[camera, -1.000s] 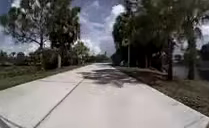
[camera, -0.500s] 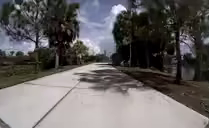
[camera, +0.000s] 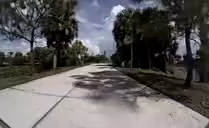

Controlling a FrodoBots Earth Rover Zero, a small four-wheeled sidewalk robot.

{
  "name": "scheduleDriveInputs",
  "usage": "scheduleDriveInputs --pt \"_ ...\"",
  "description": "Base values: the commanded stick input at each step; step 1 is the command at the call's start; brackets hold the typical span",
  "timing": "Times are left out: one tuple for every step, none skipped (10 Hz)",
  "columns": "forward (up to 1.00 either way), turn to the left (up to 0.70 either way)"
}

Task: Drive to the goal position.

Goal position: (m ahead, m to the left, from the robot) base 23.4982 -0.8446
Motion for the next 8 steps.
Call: scheduleDriveInputs --pt "0.85 0.0" --pt "0.85 0.0" --pt "0.85 0.0" --pt "0.85 0.0" --pt "0.85 0.0" --pt "0.85 0.0" --pt "0.85 0.0" --pt "0.85 0.0"
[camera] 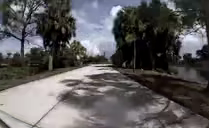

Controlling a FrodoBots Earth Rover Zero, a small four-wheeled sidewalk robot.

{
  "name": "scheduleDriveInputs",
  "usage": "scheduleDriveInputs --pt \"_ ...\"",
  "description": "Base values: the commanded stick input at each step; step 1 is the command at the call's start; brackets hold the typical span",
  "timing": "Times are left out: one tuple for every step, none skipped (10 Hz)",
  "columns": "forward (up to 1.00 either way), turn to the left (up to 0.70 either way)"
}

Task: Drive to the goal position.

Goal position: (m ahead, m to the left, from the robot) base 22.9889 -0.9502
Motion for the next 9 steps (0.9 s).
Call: scheduleDriveInputs --pt "0.85 0.0" --pt "0.85 0.0" --pt "0.85 0.0" --pt "0.85 0.0" --pt "0.85 0.0" --pt "0.85 0.0" --pt "0.85 0.0" --pt "0.85 0.0" --pt "0.85 0.0"
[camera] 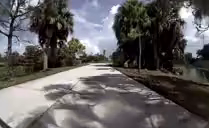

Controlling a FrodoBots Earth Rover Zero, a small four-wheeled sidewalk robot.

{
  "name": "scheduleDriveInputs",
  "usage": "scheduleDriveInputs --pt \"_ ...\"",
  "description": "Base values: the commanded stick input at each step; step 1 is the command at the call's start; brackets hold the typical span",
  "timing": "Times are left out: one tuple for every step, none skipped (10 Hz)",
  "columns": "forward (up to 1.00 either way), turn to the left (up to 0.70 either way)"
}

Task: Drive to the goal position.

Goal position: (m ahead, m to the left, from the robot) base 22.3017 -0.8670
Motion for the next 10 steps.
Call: scheduleDriveInputs --pt "0.85 0.0" --pt "0.85 0.0" --pt "0.85 0.0" --pt "0.85 0.0" --pt "0.85 0.0" --pt "0.85 0.0" --pt "0.85 0.0" --pt "0.85 0.0" --pt "0.85 0.0" --pt "0.85 0.0"
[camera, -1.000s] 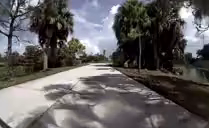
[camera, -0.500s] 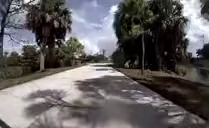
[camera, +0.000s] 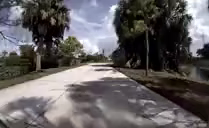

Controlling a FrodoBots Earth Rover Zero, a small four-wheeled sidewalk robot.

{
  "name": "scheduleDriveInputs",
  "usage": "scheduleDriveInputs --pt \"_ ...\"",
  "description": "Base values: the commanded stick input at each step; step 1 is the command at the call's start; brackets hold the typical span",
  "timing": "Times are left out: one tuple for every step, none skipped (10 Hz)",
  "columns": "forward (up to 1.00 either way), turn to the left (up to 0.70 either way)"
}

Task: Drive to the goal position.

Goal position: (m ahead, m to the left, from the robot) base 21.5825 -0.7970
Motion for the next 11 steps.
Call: scheduleDriveInputs --pt "0.85 0.0" --pt "0.85 0.0" --pt "0.85 0.0" --pt "0.85 0.0" --pt "0.85 0.0" --pt "0.85 0.0" --pt "0.85 0.0" --pt "0.85 0.0" --pt "0.85 0.0" --pt "0.85 0.0" --pt "0.85 0.0"
